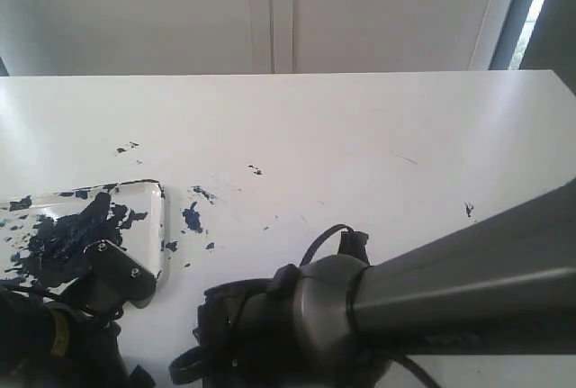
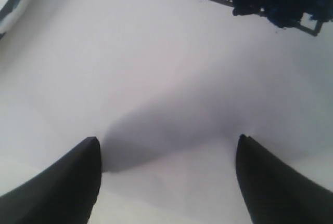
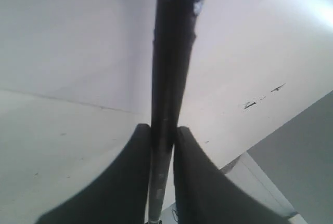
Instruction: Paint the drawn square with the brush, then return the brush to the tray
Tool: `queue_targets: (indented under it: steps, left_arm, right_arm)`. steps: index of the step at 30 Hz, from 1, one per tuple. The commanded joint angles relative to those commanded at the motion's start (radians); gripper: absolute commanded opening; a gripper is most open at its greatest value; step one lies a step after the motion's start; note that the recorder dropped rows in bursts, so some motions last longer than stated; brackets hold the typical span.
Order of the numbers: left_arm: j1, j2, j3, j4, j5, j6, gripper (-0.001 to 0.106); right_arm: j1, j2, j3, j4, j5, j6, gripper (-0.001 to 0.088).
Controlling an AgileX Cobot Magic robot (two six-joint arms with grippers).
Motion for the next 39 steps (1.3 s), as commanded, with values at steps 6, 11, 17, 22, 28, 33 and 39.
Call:
queue_targets:
  steps: [6, 11, 17, 22, 28, 33, 39]
  left_arm:
    - [0.0, -0.007, 0.0, 0.0, -0.029, -0.011, 0.075]
    - [0.0, -0.081, 0.0, 0.0, -0.042, -0.019, 0.075]
    - [0.0, -0.253, 0.0, 0.0, -0.02, -0.019, 0.075]
    - [0.0, -0.43, 0.0, 0.0, 0.045, -0.019, 0.075]
    - [0.0, -0.66, 0.0, 0.0, 0.163, -0.063, 0.075]
    - [0.0, -0.823, 0.0, 0.0, 0.256, -0.157, 0.075]
    - [0.0, -0.968, 0.0, 0.0, 0.38, -0.243, 0.075]
  right_arm:
    - [0.0, -0.148, 0.0, -0.004, -0.101, 0.077, 0.0]
    - [0.0, -0.236, 0.0, -0.003, -0.203, 0.123, 0.0]
    - [0.0, -0.276, 0.002, -0.004, -0.336, 0.146, 0.0]
    - [0.0, -0.276, 0.002, -0.008, -0.421, 0.146, 0.0]
    - [0.0, -0.276, 0.002, -0.047, -0.521, 0.149, 0.0]
    - [-0.009, -0.266, 0.002, -0.108, -0.591, 0.197, 0.0]
    - [-0.068, -0.224, 0.0, -0.175, -0.635, 0.219, 0.0]
